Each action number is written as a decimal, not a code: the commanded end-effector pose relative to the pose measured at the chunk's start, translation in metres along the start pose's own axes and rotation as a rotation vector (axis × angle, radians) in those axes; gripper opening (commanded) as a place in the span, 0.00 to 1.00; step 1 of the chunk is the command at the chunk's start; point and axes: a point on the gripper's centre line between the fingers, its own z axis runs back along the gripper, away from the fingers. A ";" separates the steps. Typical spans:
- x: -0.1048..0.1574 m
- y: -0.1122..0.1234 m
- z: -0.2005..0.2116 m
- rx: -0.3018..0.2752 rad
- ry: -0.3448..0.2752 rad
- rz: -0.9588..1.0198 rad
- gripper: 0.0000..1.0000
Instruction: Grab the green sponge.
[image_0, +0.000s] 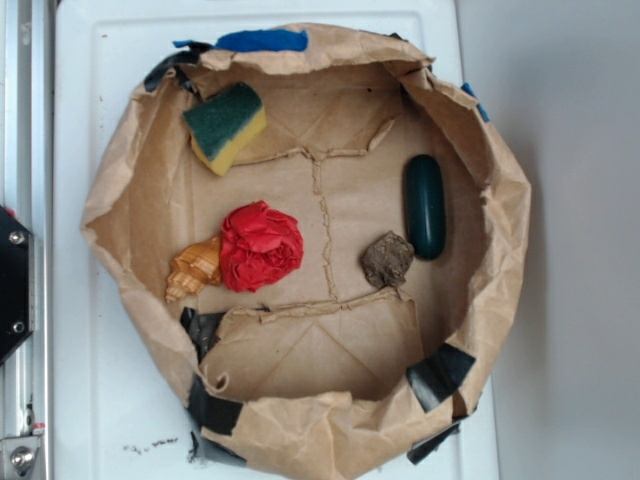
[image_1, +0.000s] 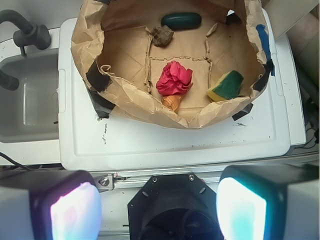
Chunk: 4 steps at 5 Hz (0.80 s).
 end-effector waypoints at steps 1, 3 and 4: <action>0.000 0.000 0.000 0.000 0.000 0.000 1.00; 0.042 -0.017 -0.012 0.007 -0.019 0.004 1.00; 0.064 -0.013 -0.019 0.017 -0.026 0.008 1.00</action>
